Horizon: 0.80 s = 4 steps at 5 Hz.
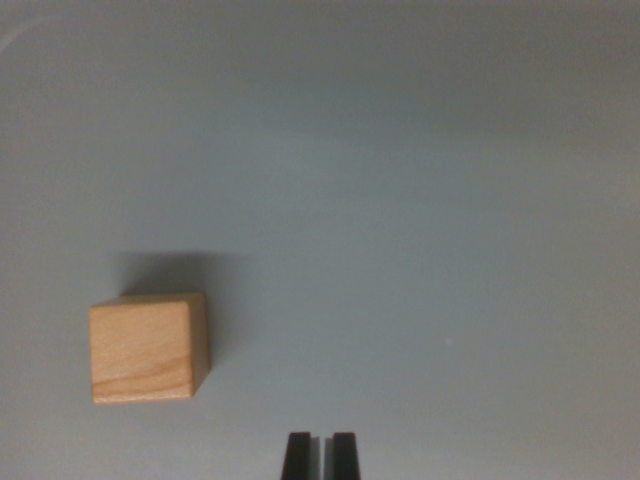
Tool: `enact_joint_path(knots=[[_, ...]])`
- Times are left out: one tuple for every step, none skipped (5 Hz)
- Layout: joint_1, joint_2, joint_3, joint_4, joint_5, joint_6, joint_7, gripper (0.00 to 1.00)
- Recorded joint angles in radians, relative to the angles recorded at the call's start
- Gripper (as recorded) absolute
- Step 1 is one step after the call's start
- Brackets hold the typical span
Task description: Push wooden cube
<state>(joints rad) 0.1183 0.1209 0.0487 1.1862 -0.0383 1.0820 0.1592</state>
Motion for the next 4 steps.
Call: enact_joint_path(knots=[[0.0,0.0,0.0,0.0,0.0,0.0,0.0,0.0],[0.0097,0.014,0.009,-0.042,-0.0001,-0.049,0.012,0.0],[0.0097,0.014,0.009,-0.042,-0.0001,-0.049,0.012,0.0],[0.0184,0.026,0.018,-0.08,-0.0001,-0.093,0.023,0.0]])
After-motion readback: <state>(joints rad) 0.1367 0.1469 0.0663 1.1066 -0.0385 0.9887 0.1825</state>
